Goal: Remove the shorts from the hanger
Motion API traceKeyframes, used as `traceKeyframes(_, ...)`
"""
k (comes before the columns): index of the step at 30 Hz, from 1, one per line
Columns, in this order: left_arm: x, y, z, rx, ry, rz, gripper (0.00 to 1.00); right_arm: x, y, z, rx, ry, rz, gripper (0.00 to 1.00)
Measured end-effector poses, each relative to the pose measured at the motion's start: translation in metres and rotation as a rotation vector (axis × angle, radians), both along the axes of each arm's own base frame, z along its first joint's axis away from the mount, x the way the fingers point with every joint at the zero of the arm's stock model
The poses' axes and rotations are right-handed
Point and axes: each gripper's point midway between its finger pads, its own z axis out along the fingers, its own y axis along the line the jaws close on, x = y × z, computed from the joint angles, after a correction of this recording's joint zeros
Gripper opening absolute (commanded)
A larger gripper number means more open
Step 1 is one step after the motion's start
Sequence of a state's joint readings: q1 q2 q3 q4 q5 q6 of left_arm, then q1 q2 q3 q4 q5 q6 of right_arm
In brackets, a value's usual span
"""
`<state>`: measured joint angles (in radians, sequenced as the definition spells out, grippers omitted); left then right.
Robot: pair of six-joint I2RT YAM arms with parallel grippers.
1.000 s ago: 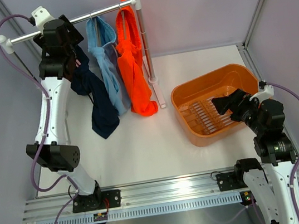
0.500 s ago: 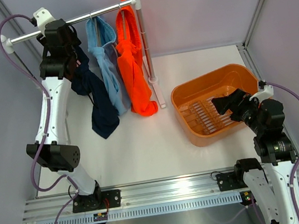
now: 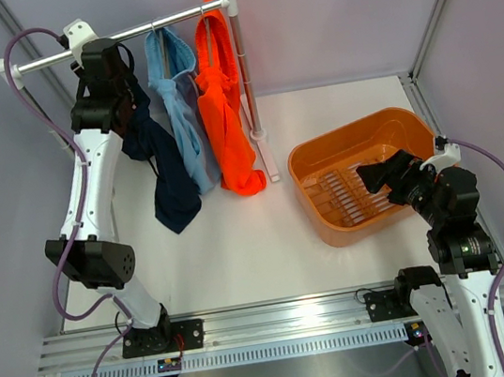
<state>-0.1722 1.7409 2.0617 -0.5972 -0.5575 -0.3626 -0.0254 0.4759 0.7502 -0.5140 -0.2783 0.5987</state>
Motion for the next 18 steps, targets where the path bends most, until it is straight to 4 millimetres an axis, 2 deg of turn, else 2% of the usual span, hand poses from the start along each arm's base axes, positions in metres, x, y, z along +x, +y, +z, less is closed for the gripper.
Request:
traceKeyframes(4, 0.0001, 0.0001, 0.0002, 0.0, -0.001, 0.0, 0.34, 0.0001, 0.0, -0.0018, 0.0, 0.004, 0.0, 0.99)
traceKeyframes(5, 0.0001, 0.0001, 0.0003, 0.0, -0.001, 0.001, 0.25, 0.0002, -0.0001, -0.0019, 0.0, 0.005, 0.0, 0.99)
traceKeyframes(9, -0.0005, 0.001, 0.0004, 0.008, 0.002, 0.002, 0.0, 0.0002, 0.0, -0.0022, 0.0, 0.005, 0.0, 0.99)
traceKeyframes(18, -0.0076, 0.0002, 0.0044, 0.046, 0.028, -0.003, 0.0, 0.0001, 0.0, -0.0024, -0.003, 0.005, 0.001, 1.0)
